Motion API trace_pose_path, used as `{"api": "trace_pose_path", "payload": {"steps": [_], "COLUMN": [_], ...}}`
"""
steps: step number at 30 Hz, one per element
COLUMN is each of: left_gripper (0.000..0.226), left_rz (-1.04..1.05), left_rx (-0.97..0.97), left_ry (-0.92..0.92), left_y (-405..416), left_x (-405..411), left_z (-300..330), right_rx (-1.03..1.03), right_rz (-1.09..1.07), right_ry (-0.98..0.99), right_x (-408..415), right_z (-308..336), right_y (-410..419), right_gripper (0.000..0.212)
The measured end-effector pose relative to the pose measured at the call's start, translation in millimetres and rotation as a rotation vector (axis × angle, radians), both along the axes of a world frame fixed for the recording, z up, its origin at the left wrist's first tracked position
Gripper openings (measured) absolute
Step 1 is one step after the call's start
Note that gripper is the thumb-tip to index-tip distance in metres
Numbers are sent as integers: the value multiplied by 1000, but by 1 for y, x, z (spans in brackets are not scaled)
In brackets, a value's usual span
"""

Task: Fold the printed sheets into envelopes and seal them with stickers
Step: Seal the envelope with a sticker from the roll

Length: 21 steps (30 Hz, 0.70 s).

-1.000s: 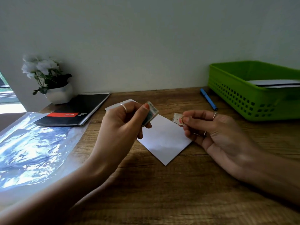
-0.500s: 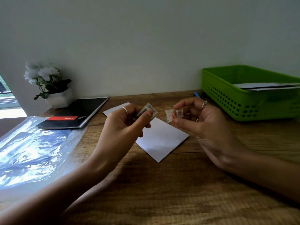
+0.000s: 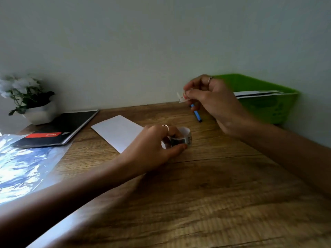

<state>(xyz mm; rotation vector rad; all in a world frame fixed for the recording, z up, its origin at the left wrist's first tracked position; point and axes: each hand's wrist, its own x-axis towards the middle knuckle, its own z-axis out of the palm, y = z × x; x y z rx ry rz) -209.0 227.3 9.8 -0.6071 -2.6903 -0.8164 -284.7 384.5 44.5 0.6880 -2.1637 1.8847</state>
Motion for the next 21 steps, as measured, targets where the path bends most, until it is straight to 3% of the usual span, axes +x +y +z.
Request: {"api": "trace_pose_path", "payload": {"steps": [3, 9, 21], "left_gripper": [24, 25, 31], "left_rz": [-84, -209, -217], "left_rx": [-75, -151, 14], "left_ry": [13, 2, 47], "left_y": [23, 60, 49], "left_x": [-9, -26, -7], "left_z": [-1, -6, -11], "right_rx": [94, 235, 370], "right_rz": [63, 58, 158], "right_ry": [-83, -46, -9], "right_x": [-9, -19, -17], "right_z": [1, 6, 2], "right_y": [9, 23, 30], "right_gripper": [11, 14, 9]}}
